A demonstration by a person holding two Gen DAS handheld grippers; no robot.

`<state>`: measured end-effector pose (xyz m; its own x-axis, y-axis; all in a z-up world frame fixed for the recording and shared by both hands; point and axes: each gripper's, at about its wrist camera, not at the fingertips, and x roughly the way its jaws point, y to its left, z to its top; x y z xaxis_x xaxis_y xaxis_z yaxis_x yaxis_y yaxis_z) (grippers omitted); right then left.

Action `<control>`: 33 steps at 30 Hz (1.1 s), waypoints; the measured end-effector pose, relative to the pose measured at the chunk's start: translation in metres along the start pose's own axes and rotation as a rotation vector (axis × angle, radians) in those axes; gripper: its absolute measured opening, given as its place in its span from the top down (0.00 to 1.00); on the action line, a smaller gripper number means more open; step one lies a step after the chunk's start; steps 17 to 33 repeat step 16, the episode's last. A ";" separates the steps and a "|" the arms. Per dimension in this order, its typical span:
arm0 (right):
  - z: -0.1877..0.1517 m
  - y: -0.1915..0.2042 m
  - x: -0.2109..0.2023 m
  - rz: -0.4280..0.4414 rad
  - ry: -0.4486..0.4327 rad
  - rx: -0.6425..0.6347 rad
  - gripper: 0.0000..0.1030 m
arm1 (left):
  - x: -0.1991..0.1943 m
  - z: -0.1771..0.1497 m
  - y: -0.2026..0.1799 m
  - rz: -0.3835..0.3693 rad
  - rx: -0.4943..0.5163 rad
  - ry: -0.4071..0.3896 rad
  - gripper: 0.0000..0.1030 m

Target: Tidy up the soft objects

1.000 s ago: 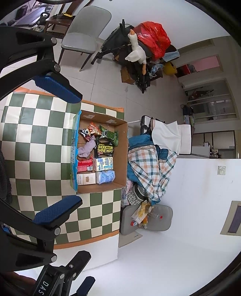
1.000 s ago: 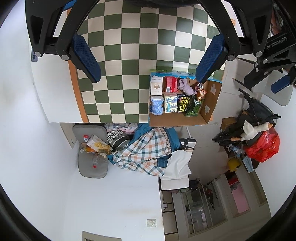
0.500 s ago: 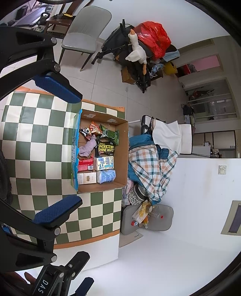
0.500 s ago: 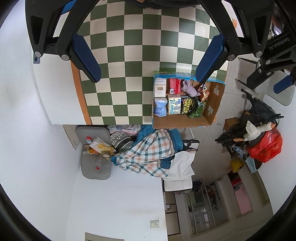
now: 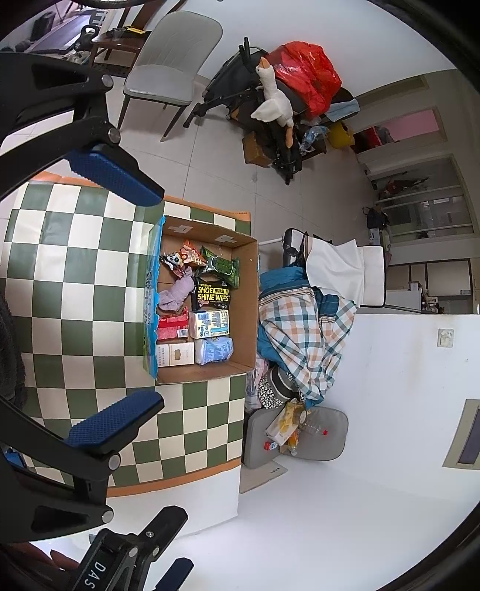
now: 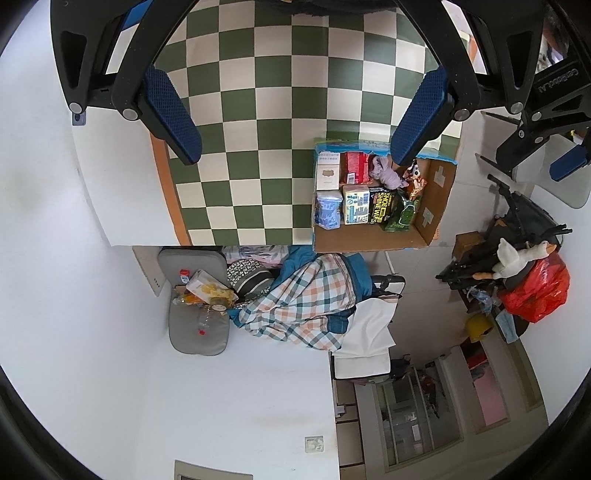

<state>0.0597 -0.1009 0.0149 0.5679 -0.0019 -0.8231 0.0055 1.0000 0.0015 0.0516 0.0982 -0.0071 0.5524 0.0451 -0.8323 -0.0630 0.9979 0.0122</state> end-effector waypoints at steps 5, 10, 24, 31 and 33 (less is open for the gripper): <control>0.003 0.000 -0.001 -0.019 -0.016 -0.004 0.00 | 0.000 0.001 0.000 0.000 0.002 0.001 0.01; 0.004 0.000 -0.001 -0.024 -0.017 -0.005 0.00 | 0.000 0.001 0.000 -0.001 0.001 0.002 0.01; 0.003 0.000 -0.001 -0.023 -0.016 -0.005 0.00 | 0.001 0.005 0.002 -0.003 0.004 -0.003 0.01; 0.003 0.000 -0.001 -0.023 -0.016 -0.005 0.00 | 0.001 0.005 0.002 -0.003 0.004 -0.003 0.01; 0.003 0.000 -0.001 -0.023 -0.016 -0.005 0.00 | 0.001 0.005 0.002 -0.003 0.004 -0.003 0.01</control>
